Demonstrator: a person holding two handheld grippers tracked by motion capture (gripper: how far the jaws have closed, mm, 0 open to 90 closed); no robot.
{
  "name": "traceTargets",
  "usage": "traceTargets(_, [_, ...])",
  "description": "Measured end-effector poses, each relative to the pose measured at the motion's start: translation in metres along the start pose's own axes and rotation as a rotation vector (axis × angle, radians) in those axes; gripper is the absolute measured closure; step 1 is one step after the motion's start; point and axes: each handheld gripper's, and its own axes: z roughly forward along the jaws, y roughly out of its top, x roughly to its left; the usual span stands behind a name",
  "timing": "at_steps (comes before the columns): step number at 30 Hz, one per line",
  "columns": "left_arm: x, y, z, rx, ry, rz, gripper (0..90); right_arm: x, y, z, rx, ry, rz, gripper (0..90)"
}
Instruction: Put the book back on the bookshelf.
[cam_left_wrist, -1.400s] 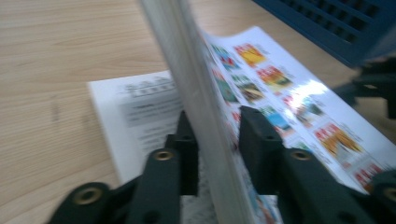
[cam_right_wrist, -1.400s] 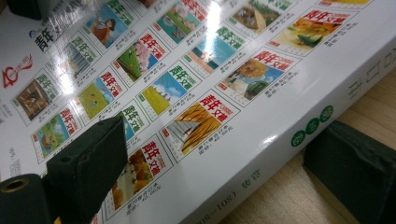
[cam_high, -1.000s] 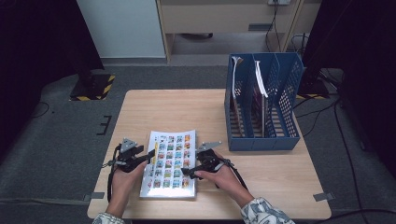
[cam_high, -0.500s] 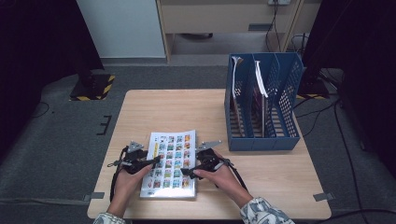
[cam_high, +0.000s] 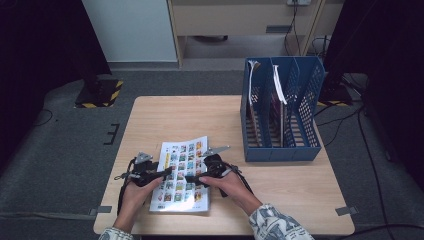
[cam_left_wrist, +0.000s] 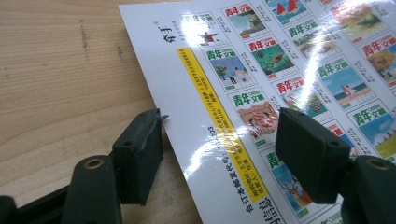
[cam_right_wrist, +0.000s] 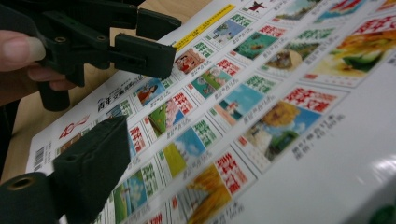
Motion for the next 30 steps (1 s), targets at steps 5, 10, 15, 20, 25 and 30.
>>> traceTargets(5, [0.001, 0.000, 0.000, 0.001, -0.006, -0.010, 31.3, -0.001, 0.001, 0.002, -0.019, -0.010, 0.041, 18.0])
traceTargets(10, [0.002, -0.001, 0.000, -0.003, -0.011, -0.017, 31.4, -0.005, 0.006, -0.004, -0.012, -0.007, 0.068, 33.1])
traceTargets(15, [0.003, -0.001, 0.000, -0.001, -0.014, -0.025, 31.3, 0.004, 0.015, -0.005, 0.002, -0.005, 0.015, 27.4])
traceTargets(20, [0.004, -0.001, 0.000, 0.002, -0.013, -0.033, 31.3, 0.009, 0.022, 0.009, 0.060, 0.017, 0.052, 26.4])
traceTargets(25, [0.005, 0.000, -0.003, 0.007, -0.013, -0.040, 31.2, 0.014, 0.024, 0.001, 0.008, -0.032, 0.072, 51.1])
traceTargets(30, [0.005, 0.001, -0.007, -0.019, -0.040, -0.048, 30.1, 0.017, 0.028, -0.009, -0.082, -0.073, 0.079, 67.9])
